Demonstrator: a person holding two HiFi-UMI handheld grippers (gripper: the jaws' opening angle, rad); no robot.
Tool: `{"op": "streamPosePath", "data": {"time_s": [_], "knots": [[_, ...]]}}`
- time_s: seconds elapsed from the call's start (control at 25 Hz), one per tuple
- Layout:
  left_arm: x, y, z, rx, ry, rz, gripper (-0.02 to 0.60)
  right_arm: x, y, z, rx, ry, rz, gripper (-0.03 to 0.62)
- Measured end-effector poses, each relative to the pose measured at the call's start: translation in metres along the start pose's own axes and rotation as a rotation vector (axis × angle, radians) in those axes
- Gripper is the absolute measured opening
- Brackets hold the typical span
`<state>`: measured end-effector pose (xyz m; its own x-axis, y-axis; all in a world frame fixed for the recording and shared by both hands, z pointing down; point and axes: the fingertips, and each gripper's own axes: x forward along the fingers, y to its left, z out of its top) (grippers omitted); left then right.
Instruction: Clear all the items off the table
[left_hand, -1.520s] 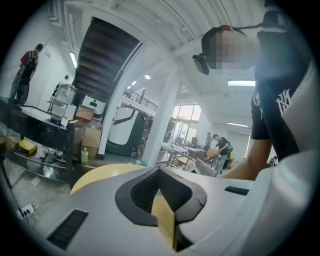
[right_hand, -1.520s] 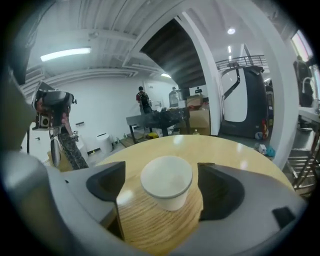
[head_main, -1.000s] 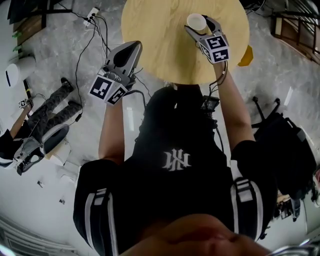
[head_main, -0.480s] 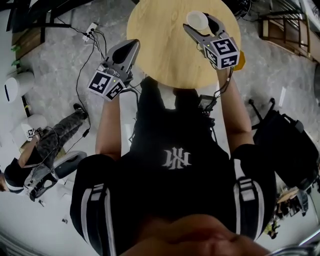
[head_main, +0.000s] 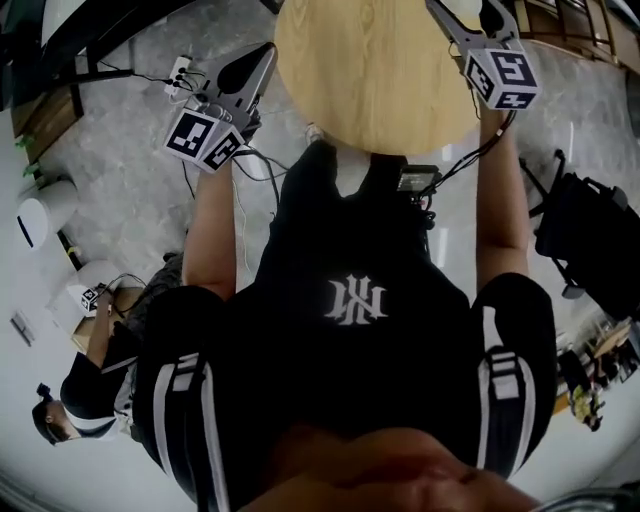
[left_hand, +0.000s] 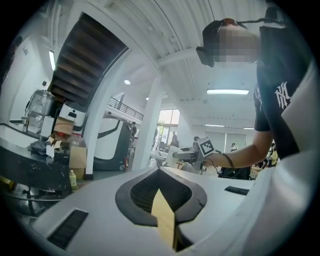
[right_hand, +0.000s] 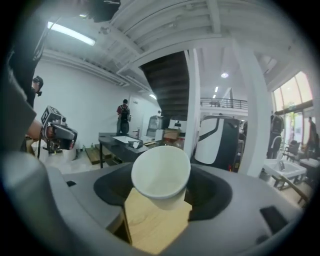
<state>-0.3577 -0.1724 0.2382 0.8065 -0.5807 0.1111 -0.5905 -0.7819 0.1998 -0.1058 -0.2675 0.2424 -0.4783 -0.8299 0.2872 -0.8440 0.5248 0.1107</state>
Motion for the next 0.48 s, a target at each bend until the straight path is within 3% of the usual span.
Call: {"op": "streamPosePath", "data": {"time_s": [0.32,0.48], "knots": [[-0.016,0.022,0.023,0.027,-0.010,-0.020,0.002,-0.011,-0.082,0.017,0.075,-0.044,-0.175,0.327],[-0.017,0.030,0.026,0.033,-0.011,-0.030,0.002,-0.010,-0.105,0.027,0.086,-0.063,-0.211,0.325]]}}
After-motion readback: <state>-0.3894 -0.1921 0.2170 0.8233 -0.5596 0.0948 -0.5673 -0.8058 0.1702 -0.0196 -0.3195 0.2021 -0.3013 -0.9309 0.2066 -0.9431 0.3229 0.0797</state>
